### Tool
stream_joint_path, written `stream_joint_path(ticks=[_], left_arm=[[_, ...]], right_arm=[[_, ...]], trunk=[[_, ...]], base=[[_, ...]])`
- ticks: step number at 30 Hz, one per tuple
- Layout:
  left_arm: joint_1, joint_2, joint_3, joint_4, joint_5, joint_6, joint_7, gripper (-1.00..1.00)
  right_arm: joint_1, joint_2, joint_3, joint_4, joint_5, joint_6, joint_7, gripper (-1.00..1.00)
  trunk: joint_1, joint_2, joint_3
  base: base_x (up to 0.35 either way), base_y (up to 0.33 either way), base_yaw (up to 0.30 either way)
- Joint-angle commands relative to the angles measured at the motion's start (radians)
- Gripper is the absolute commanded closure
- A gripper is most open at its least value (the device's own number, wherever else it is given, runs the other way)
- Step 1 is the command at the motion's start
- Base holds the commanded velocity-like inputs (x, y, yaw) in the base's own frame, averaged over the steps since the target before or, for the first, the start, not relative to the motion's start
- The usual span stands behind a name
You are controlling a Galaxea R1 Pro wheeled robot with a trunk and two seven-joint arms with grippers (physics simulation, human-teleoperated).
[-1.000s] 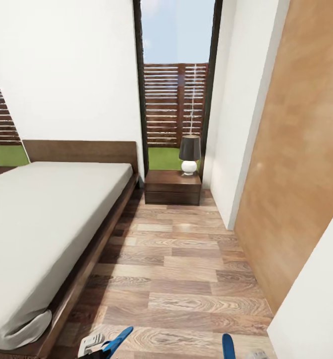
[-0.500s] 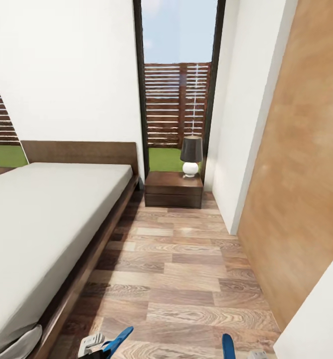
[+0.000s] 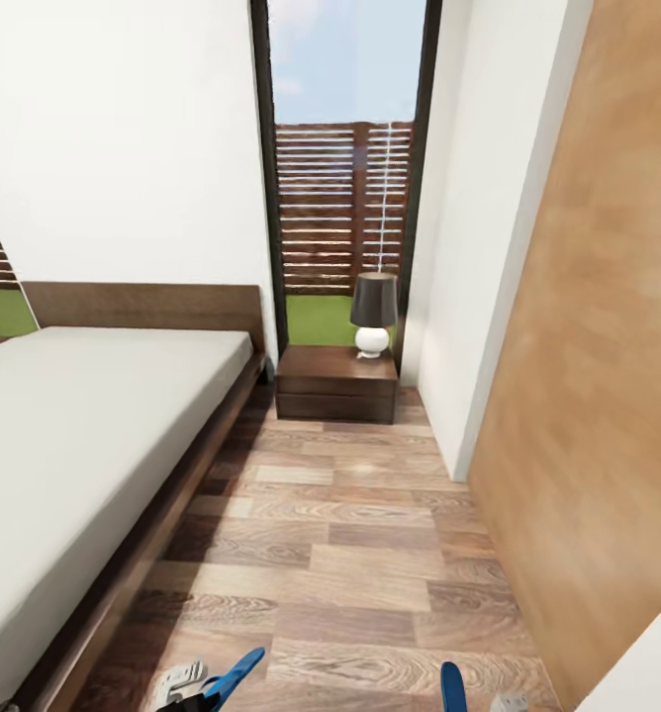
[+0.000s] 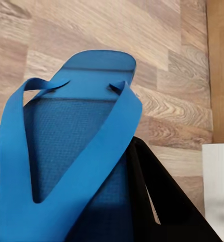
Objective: In the bedroom, move the book from the bed onto either nightstand, and place the two sandals side by side next to the bed.
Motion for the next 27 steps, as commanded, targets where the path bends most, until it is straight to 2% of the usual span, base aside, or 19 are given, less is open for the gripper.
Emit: stream_joint_path(ticks=[1, 20, 27], left_arm=[[0.000, 0.000, 0.007, 0.001, -0.012, -0.010, -0.001, 1.00], [-0.001, 0.001, 0.007, 0.001, -0.012, -0.010, -0.001, 1.00], [0.000, 0.001, 0.007, 0.001, -0.012, -0.010, -0.001, 1.00]], right_arm=[[0.000, 0.000, -0.010, -0.002, 0.005, 0.010, 0.005, 1.00], [0.000, 0.001, -0.010, -0.002, 0.005, 0.010, 0.005, 1.00], [0.000, 0.000, -0.010, -0.002, 0.005, 0.010, 0.005, 1.00]], trunk=[[0.000, 0.000, -0.001], [0.000, 0.000, -0.001], [0.000, 0.000, -0.001]], base=[[0.265, -0.208, 0.000], [0.282, -0.157, 0.000], [0.316, -0.041, 0.000]])
